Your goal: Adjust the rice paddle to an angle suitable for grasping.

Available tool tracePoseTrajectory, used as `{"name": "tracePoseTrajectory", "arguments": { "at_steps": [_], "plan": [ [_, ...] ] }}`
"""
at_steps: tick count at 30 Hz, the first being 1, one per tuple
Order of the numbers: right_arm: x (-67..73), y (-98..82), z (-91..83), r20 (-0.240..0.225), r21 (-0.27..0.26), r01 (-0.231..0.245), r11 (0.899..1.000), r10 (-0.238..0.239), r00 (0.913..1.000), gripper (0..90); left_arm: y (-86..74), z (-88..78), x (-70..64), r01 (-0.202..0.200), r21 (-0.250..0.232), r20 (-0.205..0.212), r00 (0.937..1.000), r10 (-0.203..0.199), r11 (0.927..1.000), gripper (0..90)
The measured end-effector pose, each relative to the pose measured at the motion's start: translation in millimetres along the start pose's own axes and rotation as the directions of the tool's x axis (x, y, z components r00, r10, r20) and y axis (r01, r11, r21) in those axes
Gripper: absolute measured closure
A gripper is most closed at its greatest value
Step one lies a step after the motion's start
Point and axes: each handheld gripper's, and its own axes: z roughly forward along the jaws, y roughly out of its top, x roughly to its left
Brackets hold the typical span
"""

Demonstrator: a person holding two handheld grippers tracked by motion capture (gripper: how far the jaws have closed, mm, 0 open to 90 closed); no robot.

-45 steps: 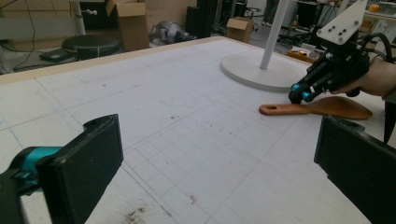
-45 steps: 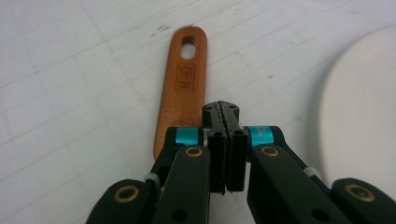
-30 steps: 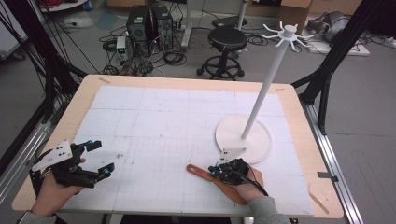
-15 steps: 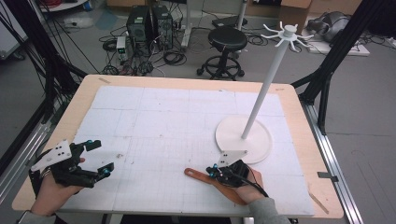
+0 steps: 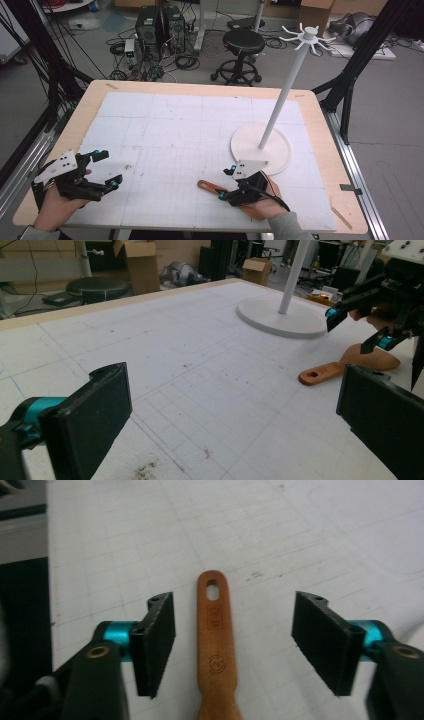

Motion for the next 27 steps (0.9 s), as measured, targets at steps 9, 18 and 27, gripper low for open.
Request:
{"name": "tracePoseTrajectory", "arguments": {
  "at_steps": [9, 18, 27],
  "plan": [
    [4.8, 6.9, 3.6, 0.066, 0.058, -0.004, 0.998, 0.000, 0.9978, 0.5, -0.4, 0.5, -0.1, 0.001, 0.007, 0.003, 1.0000, -0.001, 1.0000, 1.7],
    [-0.1, 13.5, -1.9, -0.013, 0.120, 0.016, 0.993, -0.014, 0.9998, 0.5, -1.4, -0.9, -1.9, -0.003, 0.012, -0.002, 1.0000, 0.003, 0.9999, 1.7],
    [-4.0, 16.5, 3.7, -0.065, 0.194, 0.040, 0.980, -0.028, 0.9975, 5.3, -2.8, -5.4, -5.8, -0.004, 0.014, -0.010, 0.9999, 0.004, 0.9999, 1.7]
  ]
}}
